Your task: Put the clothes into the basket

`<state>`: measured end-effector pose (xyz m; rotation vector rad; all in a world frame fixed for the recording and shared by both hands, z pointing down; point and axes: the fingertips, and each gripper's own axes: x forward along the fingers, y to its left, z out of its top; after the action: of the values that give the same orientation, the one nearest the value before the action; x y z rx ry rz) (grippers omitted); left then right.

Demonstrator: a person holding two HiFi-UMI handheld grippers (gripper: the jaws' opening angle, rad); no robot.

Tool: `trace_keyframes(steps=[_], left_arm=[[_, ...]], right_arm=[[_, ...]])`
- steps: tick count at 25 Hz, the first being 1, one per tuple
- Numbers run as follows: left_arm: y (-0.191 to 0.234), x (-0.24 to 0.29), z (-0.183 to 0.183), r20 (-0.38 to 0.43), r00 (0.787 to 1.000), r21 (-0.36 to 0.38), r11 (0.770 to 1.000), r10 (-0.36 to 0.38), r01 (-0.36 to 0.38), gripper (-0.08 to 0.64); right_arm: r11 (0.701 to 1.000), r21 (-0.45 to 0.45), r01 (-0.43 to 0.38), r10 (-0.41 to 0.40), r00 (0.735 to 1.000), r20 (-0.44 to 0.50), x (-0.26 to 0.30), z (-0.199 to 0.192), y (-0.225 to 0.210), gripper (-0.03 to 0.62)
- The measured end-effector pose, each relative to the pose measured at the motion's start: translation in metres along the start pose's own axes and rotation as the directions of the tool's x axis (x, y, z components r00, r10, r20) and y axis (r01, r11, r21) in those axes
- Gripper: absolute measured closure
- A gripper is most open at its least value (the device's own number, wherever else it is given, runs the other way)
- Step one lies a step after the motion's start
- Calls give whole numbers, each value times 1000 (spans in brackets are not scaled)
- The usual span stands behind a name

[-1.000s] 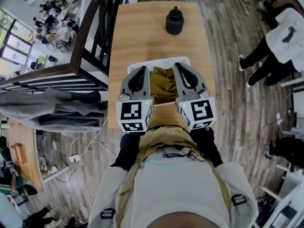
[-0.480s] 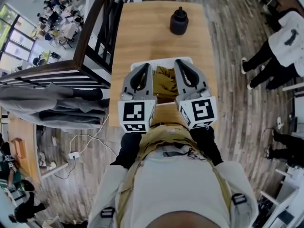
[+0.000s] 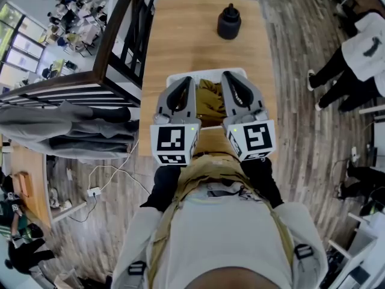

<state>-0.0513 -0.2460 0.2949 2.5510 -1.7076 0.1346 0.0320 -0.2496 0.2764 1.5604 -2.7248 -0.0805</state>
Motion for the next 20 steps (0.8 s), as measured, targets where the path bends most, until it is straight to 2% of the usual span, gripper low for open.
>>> trace_keyframes(steps=[20], left_arm=[[4, 5, -4, -19, 1000, 3, 1000, -2, 2, 560]], right_arm=[[1000, 4, -26, 26, 999, -26, 7, -3, 2, 570]])
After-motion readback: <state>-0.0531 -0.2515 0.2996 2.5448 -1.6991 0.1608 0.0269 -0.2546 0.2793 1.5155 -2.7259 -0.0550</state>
